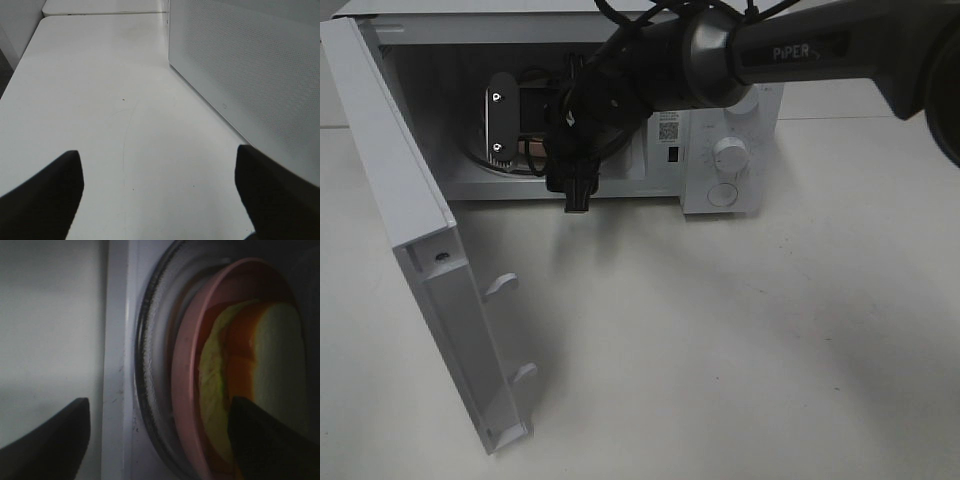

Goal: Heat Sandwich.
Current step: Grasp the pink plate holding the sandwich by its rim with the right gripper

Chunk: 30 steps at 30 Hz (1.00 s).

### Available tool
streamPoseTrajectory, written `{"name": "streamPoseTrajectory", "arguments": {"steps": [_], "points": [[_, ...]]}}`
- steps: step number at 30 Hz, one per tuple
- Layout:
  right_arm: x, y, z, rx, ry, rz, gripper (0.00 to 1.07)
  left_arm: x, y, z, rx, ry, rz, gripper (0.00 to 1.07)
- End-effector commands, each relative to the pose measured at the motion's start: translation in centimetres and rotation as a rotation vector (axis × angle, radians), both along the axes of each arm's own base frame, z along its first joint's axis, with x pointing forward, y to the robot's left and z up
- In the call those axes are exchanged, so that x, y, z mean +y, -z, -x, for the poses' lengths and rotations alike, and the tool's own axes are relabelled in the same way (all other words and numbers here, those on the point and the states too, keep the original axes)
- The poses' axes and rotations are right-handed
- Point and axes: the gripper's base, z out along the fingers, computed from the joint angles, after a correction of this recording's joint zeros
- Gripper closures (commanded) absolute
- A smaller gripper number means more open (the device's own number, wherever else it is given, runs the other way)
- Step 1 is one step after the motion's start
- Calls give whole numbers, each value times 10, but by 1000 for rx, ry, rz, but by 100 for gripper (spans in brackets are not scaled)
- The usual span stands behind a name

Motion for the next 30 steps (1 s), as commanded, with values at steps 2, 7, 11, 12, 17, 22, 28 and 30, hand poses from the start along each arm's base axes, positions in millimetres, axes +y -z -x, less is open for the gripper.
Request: {"name": "streamPoseTrajectory", "arguments": {"steps": [2,7,11,12,17,22,28,30], "points": [[0,2,-9,3,44,-39,34,-1,0,2,-21,9,6,30],[-10,4,-16,4,66,-37,38,-1,0,2,-21,9,6,30],[-14,3,-20,-3,73,-42,42,-1,0,2,-21,9,6,30],[-15,4,-21,-3,75,-42,42,-1,0,2,-21,9,6,30],[-17,5,-25,-12,76,-56,43,-1,0,2,-21,9,6,30],[-15,6,-30,-20,78,-62,43,-1,0,2,-21,9,6,30],[-12,7,-33,-24,84,-74,43,-1,0,2,-21,9,6,30],[-15,8,-36,-24,90,-74,43,-1,0,2,-21,9,6,30]]}}
